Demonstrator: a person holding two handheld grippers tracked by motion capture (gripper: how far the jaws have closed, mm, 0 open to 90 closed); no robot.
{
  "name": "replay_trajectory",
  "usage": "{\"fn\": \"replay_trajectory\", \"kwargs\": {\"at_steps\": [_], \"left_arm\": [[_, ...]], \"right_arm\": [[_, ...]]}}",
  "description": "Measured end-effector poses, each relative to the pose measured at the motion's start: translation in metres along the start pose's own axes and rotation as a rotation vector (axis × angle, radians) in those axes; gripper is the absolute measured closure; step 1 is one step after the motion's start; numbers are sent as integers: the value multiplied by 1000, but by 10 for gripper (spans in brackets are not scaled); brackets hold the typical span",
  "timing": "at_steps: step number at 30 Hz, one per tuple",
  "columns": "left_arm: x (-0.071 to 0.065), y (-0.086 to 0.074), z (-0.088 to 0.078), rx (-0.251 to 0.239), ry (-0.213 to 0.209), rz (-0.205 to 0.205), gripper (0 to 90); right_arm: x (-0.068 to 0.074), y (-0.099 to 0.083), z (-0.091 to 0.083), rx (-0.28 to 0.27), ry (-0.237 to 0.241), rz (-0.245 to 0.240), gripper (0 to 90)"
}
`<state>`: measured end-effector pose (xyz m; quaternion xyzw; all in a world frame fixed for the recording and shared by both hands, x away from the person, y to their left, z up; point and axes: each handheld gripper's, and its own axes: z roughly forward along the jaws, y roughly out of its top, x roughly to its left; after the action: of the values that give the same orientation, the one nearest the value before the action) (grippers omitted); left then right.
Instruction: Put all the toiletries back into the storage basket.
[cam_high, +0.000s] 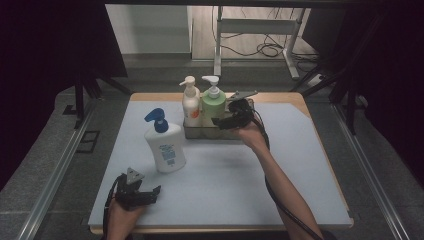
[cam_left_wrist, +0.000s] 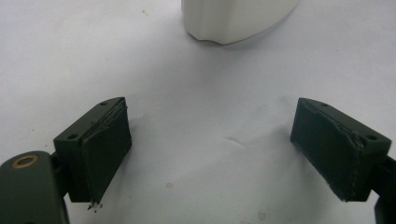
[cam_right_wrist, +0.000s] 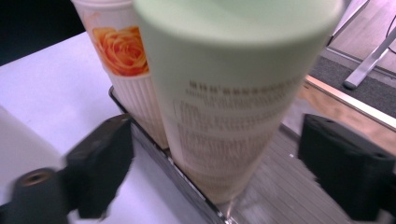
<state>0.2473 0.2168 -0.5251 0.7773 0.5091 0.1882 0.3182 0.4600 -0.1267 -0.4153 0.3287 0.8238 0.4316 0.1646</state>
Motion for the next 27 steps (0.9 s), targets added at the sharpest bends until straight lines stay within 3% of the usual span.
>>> {"fn": "replay_trajectory", "kwargs": {"at_steps": [5,11,15,17,21,27], "left_arm": [[0,0,0,1,0,0,120],[0,0,0,2,1,1,120],[0,0,0,2,2,1,120],[0,0,0,3,1,1,120],[0,0,0,4,1,2,120],[0,0,0,2,0,-1,120]], "right_arm": [[-7,-8,-10,14,-1,24,290],[-21,-15,-16,54,-29,86,583],[-30,-21,-11,72,-33,131,816],[-33,-24,-8,70,-40,144,890],[-38,-28,1,90,-74,158,899],[-40,-31,12,93,-79,183,899]]}}
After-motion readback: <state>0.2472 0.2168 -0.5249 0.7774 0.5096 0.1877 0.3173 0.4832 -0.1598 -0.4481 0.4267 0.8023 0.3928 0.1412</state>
